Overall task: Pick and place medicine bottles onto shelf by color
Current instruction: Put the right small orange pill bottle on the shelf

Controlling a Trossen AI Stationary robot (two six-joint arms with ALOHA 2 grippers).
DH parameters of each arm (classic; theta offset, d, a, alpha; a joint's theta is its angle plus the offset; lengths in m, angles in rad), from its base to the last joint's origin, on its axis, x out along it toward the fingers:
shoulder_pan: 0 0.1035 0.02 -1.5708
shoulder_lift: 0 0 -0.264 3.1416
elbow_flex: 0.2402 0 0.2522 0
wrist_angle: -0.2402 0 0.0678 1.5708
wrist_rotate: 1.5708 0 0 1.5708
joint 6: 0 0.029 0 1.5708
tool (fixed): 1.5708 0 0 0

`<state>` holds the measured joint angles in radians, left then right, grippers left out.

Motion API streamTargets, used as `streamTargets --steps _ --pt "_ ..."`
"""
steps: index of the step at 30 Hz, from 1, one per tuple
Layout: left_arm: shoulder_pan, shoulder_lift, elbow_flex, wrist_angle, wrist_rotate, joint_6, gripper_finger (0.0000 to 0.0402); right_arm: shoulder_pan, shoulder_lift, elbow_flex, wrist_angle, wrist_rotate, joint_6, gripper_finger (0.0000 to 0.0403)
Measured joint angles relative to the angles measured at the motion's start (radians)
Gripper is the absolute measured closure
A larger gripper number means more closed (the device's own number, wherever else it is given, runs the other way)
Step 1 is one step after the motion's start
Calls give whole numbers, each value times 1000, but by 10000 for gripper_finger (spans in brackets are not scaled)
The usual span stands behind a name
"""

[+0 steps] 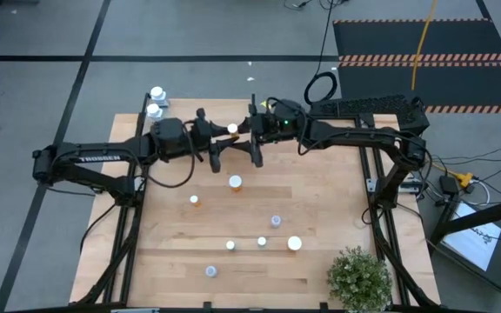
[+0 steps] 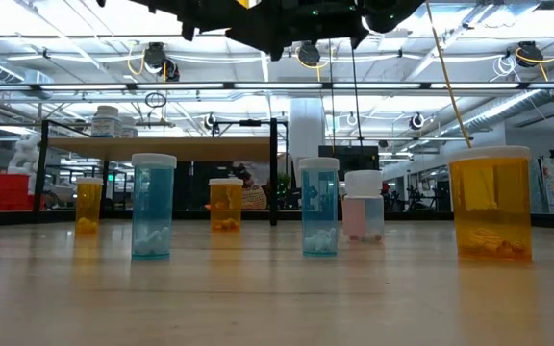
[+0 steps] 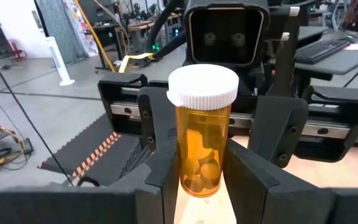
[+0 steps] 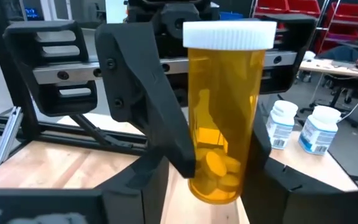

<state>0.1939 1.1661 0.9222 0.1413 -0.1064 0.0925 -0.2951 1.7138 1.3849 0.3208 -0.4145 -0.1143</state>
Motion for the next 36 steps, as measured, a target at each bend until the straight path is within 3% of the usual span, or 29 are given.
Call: streamTargets --steps 22,36 --pt "-1 -11 0 -56 8 29 283 -4 -2 1 -50 -4 -27 311" --pt "-1 -32 -3 -89 -2 26 178 -7 -2 2 -88 -7 -28 310"
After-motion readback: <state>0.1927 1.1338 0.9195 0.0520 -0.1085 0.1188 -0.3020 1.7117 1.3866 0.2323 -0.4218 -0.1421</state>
